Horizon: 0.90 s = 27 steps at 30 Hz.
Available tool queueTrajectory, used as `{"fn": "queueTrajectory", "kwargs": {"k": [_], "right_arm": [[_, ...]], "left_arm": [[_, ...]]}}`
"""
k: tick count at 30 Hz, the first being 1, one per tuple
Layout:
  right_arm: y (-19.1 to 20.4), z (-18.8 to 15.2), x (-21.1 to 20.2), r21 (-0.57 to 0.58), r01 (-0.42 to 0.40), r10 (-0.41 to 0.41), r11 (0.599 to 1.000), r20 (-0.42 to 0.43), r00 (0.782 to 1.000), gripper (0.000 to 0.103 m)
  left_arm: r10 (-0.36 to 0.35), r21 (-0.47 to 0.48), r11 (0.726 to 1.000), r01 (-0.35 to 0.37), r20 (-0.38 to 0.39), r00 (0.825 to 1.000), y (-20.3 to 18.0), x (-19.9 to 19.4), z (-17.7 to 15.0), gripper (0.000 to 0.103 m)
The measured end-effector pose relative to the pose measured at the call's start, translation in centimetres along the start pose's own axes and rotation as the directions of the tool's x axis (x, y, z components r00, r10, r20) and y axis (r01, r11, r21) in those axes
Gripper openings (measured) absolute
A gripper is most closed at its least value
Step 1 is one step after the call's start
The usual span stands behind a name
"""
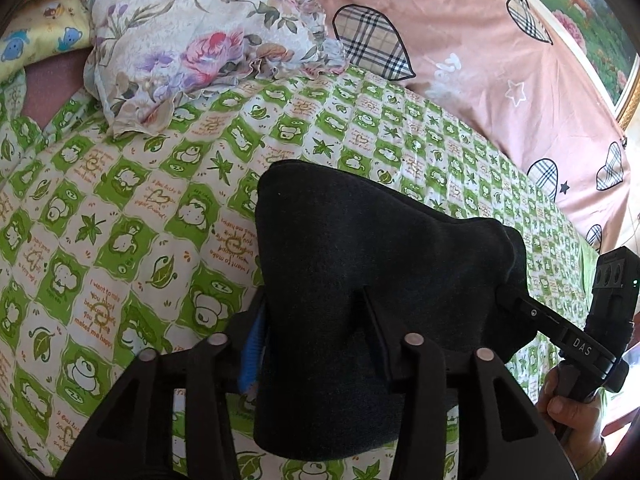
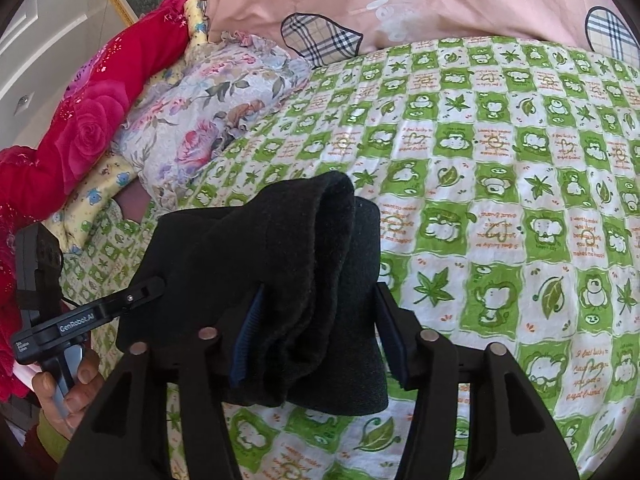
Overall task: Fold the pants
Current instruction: 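Press the bundle flat with both grippers and open them, then withdraw both grippers from the folded pants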
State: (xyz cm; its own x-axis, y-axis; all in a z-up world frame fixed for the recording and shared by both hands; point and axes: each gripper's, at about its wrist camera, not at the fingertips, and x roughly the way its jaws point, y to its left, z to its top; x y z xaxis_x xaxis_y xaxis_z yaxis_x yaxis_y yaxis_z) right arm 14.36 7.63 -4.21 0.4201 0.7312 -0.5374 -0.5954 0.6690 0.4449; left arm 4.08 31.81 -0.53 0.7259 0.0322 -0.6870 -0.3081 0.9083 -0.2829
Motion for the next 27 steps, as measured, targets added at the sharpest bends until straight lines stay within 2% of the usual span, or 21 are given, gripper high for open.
{"fn": "queueTrajectory", "kwargs": {"k": [6,14,16,23,25,27], "right_arm": [[-0.5,-0.2,-0.8,0.028,0.002,-0.002,1.000,0.017,1.000,0.063],[0.4,-1.3,-2.5,-0.008,-0.012,0.012,1.000,0.045,0.999,0.073],[0.9,-1.6,-3.0,-0.030,-0.003,0.005,1.000,0.057,0.998,0.080],[3.0,-3.2,-3.9,-0.107,0.008,-0.002,0.994,0.055,0.998,0.081],[3.7,-3.8,-3.9,-0.138,0.021,-0.014,0.990,0.050,0.999,0.087],[4.3,-4.5,-4.1,-0.166,0.030,-0.021,0.986,0.051,0.998,0.088]], "left_arm": [[0.027,0.008,1.000,-0.027,0.006,1.000,0.0,-0.7,-0.6,0.064],[0.033,-0.009,0.999,-0.033,0.022,0.999,0.3,-2.0,-2.0,0.078],[0.036,0.002,0.999,-0.036,0.025,0.999,0.1,-2.4,-2.5,0.078],[0.065,0.056,0.996,-0.067,0.033,0.997,-0.7,-3.6,-4.4,0.080],[0.072,0.066,0.995,-0.074,0.040,0.997,-1.0,-4.0,-5.0,0.082],[0.078,0.077,0.994,-0.081,0.044,0.996,-1.3,-4.4,-5.4,0.082]]}}
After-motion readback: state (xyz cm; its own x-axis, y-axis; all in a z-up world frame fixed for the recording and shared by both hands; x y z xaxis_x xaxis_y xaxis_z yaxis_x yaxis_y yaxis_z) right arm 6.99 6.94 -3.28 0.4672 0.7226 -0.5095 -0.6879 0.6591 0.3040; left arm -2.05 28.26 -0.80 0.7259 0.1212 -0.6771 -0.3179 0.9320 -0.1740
